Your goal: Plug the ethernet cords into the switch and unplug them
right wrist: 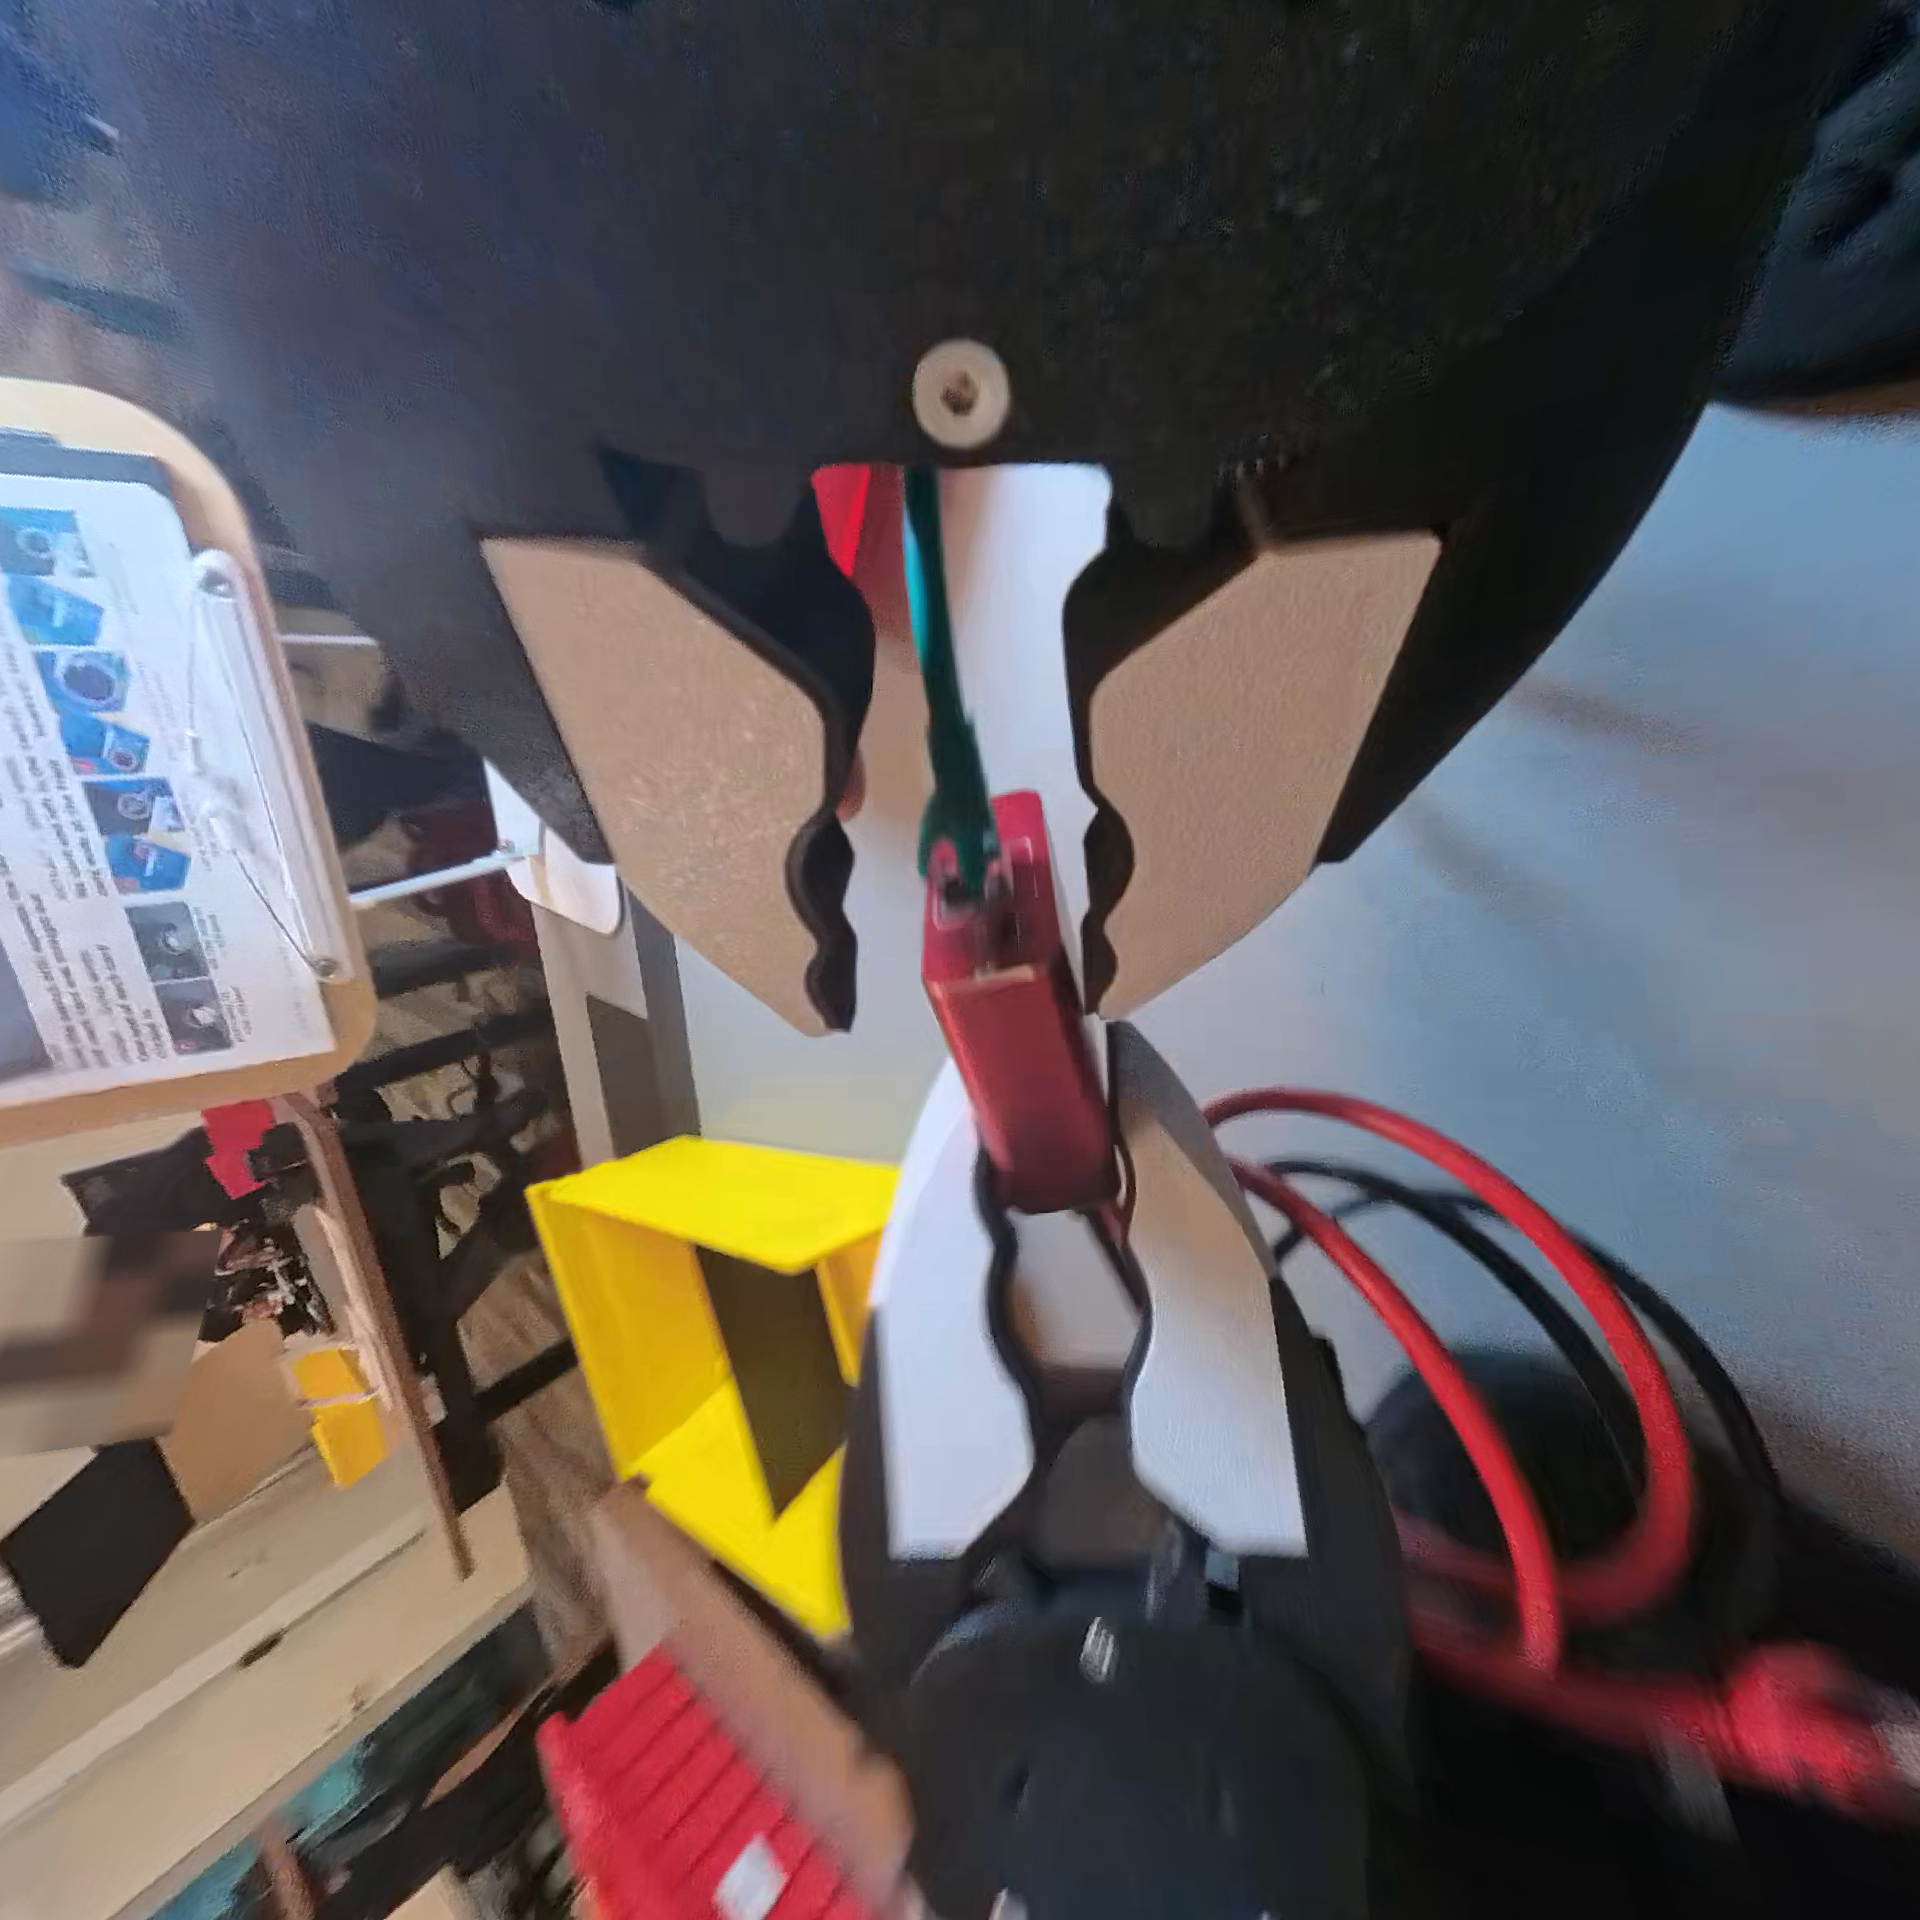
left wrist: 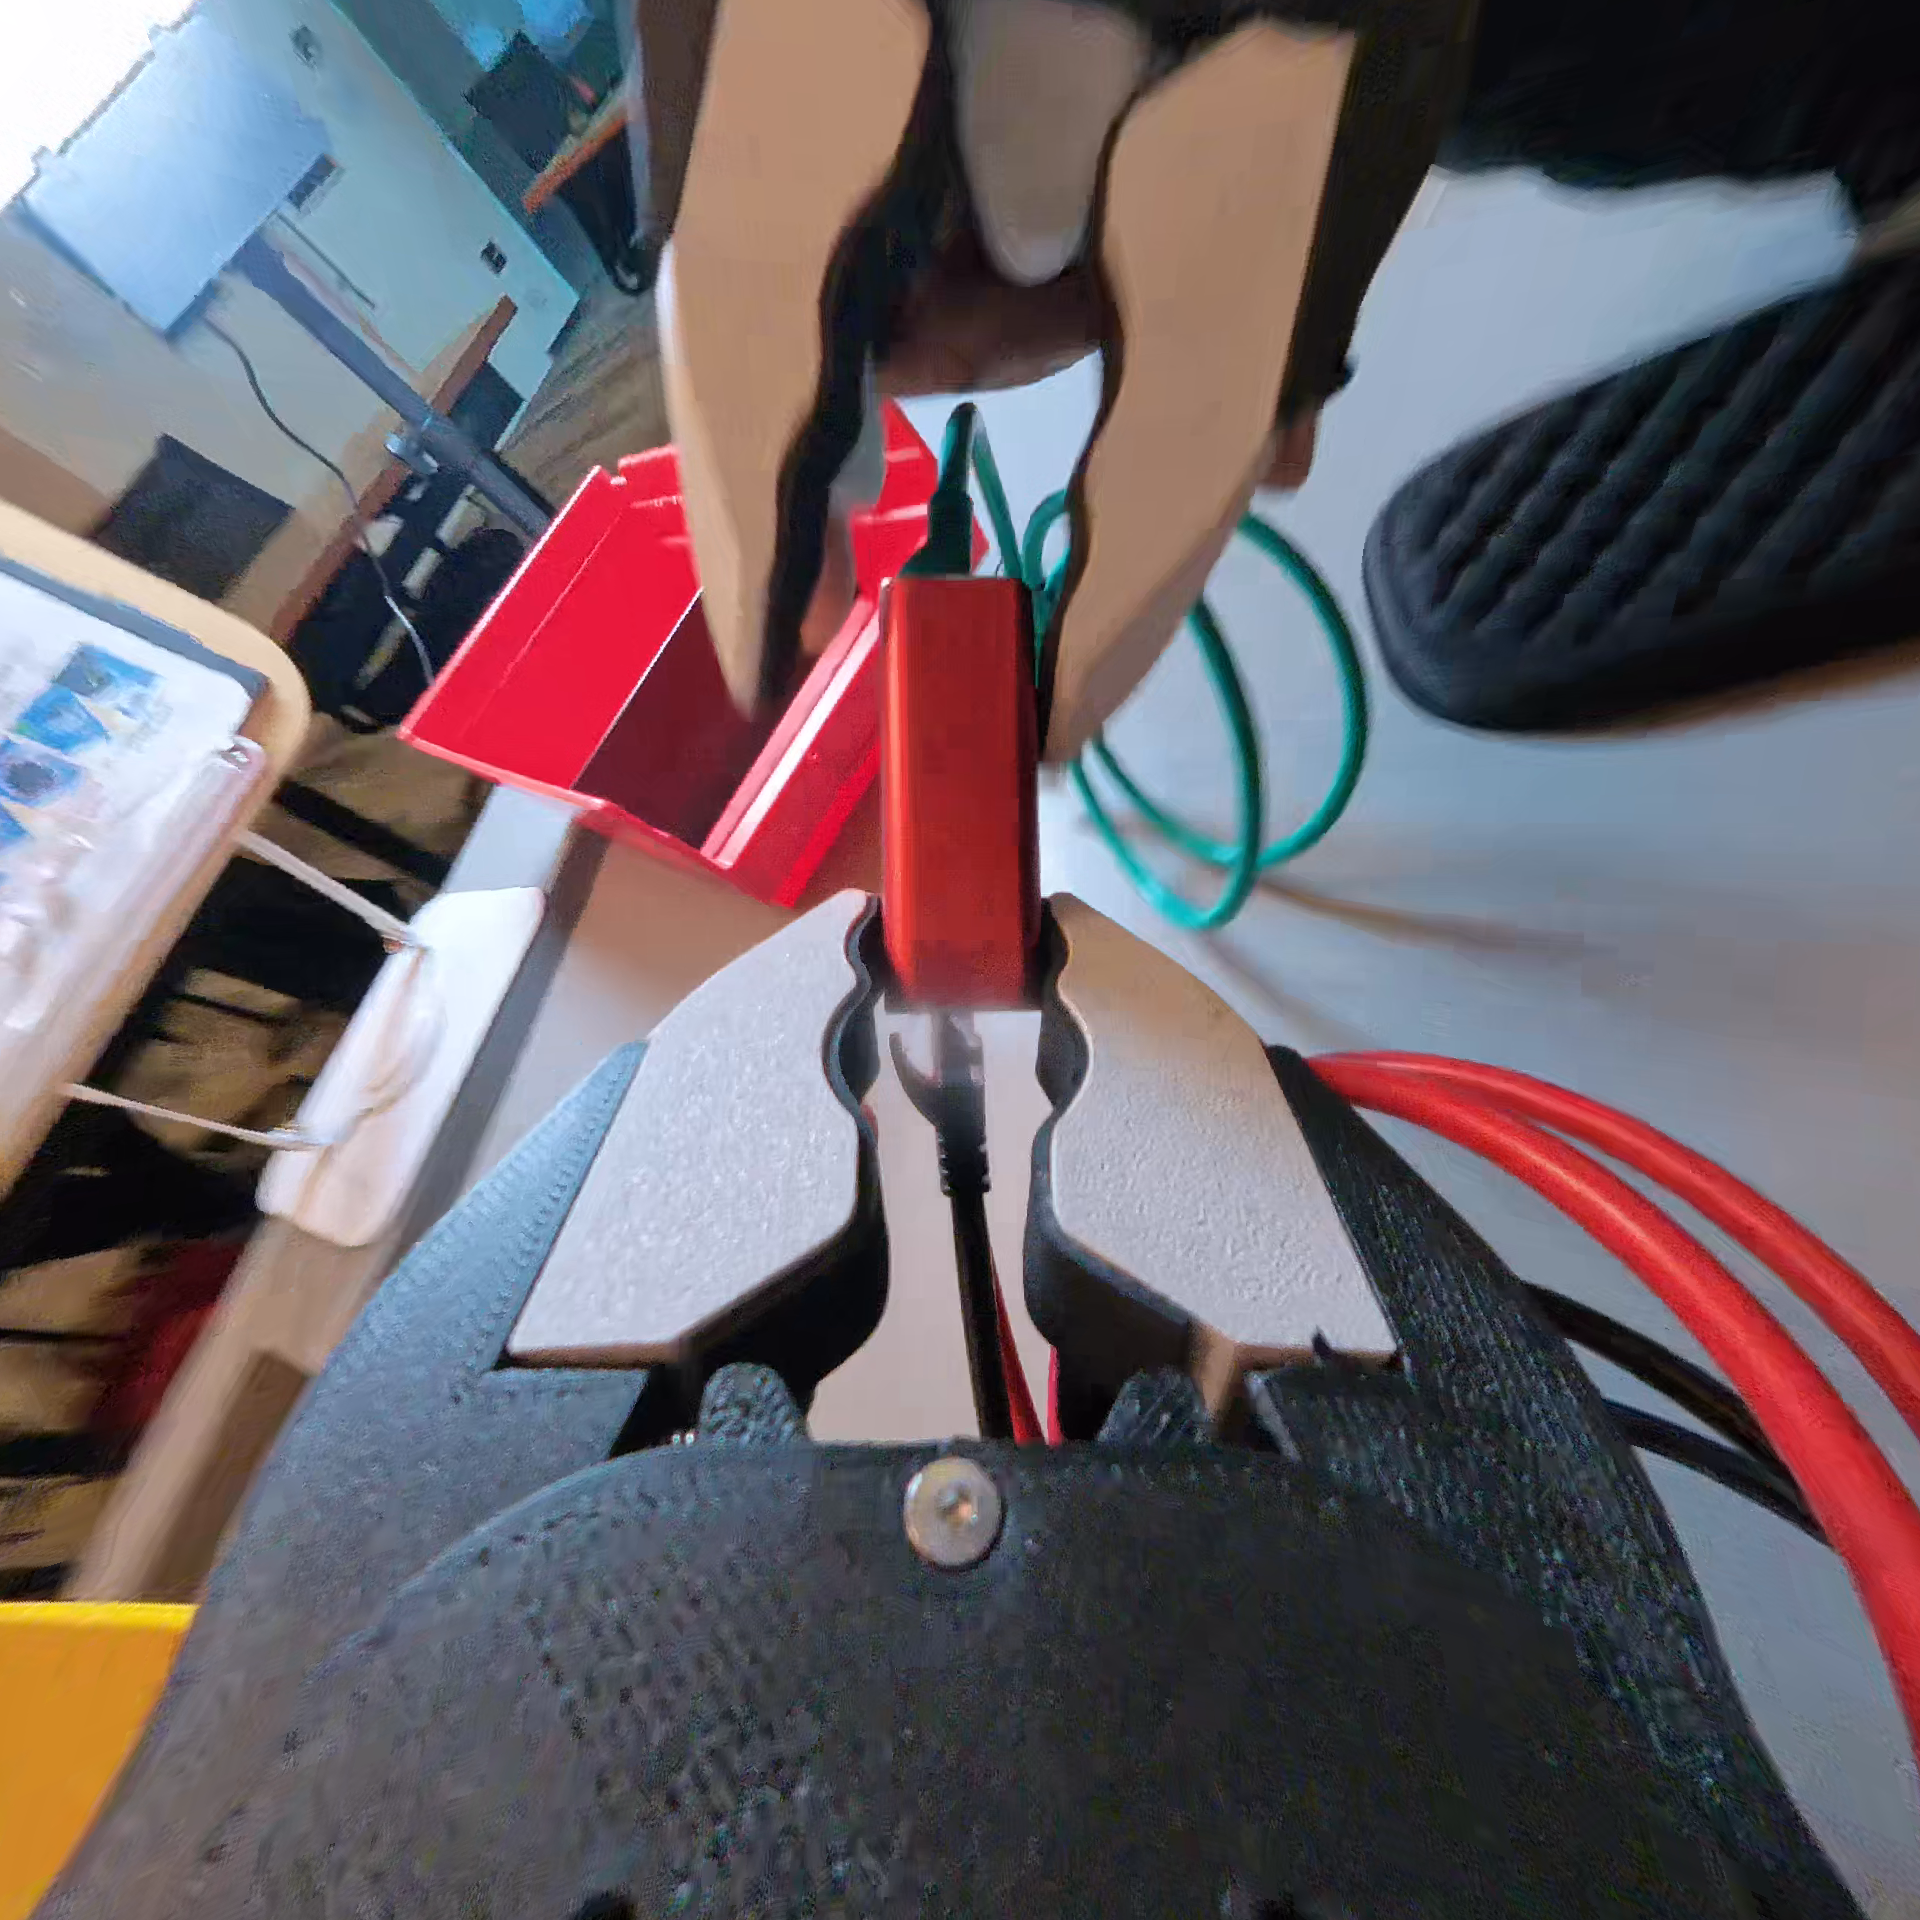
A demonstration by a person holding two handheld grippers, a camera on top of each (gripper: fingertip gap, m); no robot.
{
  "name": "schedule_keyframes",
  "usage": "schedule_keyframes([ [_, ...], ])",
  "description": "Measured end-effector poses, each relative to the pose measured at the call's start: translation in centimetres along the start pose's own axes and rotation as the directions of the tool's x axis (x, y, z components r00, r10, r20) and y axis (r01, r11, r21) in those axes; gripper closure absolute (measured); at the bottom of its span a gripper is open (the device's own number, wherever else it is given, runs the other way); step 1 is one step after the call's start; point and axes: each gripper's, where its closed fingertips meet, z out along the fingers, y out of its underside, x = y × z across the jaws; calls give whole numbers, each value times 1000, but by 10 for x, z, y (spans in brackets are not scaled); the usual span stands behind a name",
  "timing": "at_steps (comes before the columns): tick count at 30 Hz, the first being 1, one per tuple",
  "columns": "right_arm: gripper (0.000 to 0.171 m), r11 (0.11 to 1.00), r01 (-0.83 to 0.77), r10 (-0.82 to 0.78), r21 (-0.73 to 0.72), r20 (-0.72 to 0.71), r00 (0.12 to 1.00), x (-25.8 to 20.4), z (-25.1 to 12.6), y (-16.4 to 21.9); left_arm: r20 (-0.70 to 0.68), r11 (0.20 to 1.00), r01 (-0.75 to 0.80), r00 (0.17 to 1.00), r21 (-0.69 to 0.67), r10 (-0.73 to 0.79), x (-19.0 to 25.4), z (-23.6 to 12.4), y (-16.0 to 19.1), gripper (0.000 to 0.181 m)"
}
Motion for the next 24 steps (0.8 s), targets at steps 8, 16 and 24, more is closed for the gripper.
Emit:
schedule_keyframes([
  [8, 113, 915, -338, 325, 219, 93, 941, 36, -58, -5, -235, 862, 361, 927, 357, -291, -17, -38, -10, 155],
  [16, 113, 914, -386, 317, 124, 373, 872, 0, -22, -23, -348, 806, 425, 891, 411, -292, -3, -40, -22, 155],
  [24, 144, 945, -303, 252, 121, 319, 913, -8, 12, -39, -323, 847, 384, 907, 368, -271, 6, -33, -16, 155],
])
